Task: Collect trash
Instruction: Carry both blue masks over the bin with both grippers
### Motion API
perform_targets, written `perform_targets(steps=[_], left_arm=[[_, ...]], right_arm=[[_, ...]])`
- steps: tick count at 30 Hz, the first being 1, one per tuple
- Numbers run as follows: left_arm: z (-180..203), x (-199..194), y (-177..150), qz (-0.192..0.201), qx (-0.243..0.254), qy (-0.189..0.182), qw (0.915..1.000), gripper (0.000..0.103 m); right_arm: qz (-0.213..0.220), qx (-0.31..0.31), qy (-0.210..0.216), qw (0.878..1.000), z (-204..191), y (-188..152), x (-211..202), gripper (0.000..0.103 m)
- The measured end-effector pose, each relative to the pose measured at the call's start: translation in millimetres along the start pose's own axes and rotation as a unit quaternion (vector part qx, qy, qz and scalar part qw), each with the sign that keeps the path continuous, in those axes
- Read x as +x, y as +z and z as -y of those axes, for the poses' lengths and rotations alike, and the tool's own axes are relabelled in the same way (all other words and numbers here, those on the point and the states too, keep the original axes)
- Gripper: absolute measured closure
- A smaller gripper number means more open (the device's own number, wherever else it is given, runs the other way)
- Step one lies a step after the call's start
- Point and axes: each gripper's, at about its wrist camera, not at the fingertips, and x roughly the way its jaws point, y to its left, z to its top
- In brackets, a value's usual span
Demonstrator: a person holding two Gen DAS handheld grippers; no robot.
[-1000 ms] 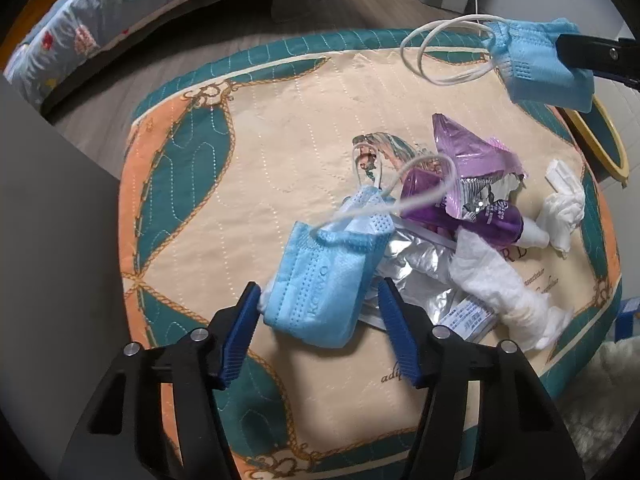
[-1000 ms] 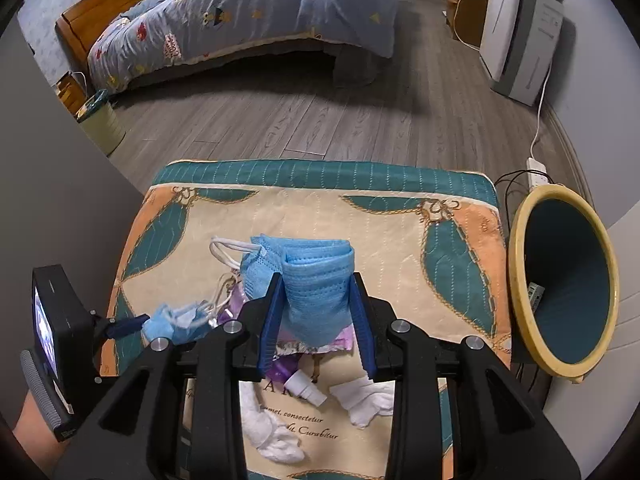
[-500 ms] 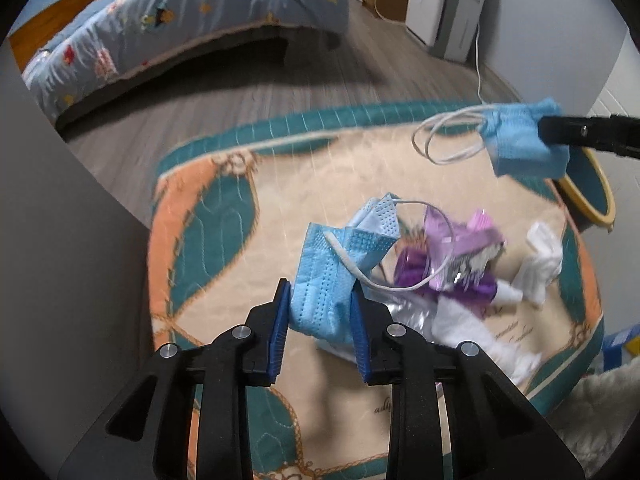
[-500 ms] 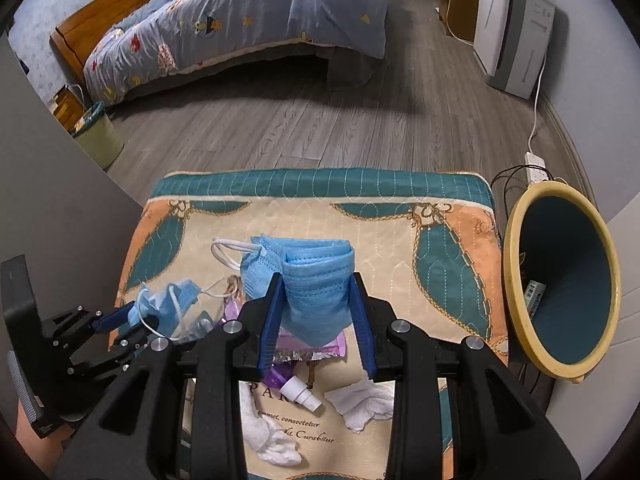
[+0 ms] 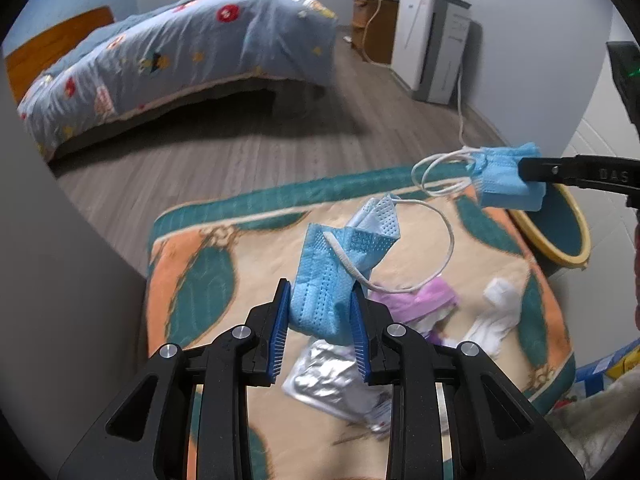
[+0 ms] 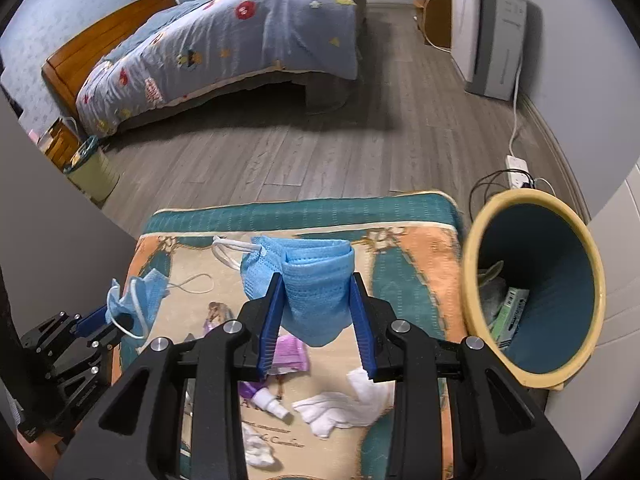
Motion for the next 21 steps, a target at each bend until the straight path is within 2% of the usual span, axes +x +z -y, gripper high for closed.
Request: perform_targets(steps=[13, 21], left_arm=[[62, -2, 26, 0.027, 0.033, -0.036, 0.9984, 0.073], [110, 9, 35, 0.023, 0.061, -0.063, 0.9959, 0.073]], right_arm=[[0.021, 0.052, 0.001, 0.998, 75, 10, -26, 0.071], [0.028, 0.076, -0.036, 0.996, 141, 14, -43, 0.071]])
